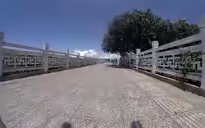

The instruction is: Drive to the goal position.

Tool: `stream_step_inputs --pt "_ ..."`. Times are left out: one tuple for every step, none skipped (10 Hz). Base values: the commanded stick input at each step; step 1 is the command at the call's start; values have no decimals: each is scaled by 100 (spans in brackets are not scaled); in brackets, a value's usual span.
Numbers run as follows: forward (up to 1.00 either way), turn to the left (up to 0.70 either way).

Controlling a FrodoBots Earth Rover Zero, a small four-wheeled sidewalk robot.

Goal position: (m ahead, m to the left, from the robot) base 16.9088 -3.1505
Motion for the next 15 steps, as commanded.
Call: stream_step_inputs --pt "70 0" --pt "70 0" --pt "70 0" --pt "70 0" --pt "70 0" --pt "70 0" --pt "70 0" --pt "70 0" --pt "70 0" --pt "70 0" --pt "70 0" --pt "70 0" --pt "70 0" --pt "70 0" --pt "70 0"
